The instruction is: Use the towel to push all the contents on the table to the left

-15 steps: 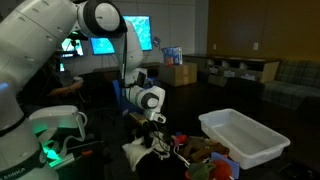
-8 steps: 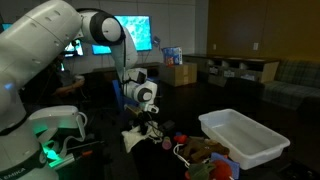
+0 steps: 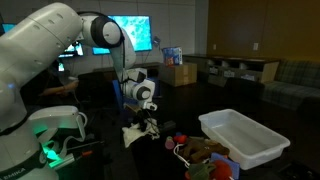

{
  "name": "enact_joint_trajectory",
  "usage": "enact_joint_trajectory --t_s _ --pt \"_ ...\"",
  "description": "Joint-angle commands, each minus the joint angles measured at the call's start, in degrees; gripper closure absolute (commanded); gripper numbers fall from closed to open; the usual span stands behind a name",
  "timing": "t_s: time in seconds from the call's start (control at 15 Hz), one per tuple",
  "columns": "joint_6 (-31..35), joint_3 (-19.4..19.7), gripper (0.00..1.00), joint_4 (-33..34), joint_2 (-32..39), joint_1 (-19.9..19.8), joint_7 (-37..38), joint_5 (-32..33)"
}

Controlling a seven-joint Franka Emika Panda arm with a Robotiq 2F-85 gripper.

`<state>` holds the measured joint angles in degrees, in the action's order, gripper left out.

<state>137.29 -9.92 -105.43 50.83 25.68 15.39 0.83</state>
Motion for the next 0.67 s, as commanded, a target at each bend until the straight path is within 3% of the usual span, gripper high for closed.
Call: enact_joint_trajectory --t_s 0.0,0.6 --pt "-0.2 2.7 0.9 -1.9 -0.7 -0.4 0.9 0.8" --pt "0.4 6.2 0.9 -17.3 -7.4 -7.8 -2.9 1.2"
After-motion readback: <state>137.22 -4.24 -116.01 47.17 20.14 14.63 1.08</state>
